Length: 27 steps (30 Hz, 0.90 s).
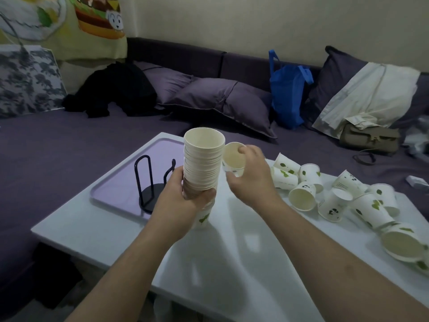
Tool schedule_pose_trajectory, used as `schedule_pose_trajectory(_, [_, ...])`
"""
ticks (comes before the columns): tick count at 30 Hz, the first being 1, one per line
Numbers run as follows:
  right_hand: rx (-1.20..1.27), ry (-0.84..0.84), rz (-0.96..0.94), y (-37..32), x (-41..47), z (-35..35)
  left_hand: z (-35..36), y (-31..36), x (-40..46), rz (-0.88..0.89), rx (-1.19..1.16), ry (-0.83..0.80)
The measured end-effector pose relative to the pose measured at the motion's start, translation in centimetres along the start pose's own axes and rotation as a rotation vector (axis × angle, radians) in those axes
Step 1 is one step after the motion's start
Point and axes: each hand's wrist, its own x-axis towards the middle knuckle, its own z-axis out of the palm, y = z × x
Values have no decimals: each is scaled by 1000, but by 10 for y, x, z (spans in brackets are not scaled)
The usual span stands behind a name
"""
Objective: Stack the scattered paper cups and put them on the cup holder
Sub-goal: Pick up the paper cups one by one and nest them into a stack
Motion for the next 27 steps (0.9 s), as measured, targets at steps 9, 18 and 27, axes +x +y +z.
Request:
schedule_pose_trajectory(9, [482,366,129,-29,-36,-81,1,3,-15,2,13,-76])
schedule_pose_trajectory(18, [748,286,-42,-77,-48,-105,7,5,-24,4,4,-118])
schedule_pose_trajectory(27, [428,-56,-189,-70,-52,-82,9,5,-23,18,11,-118])
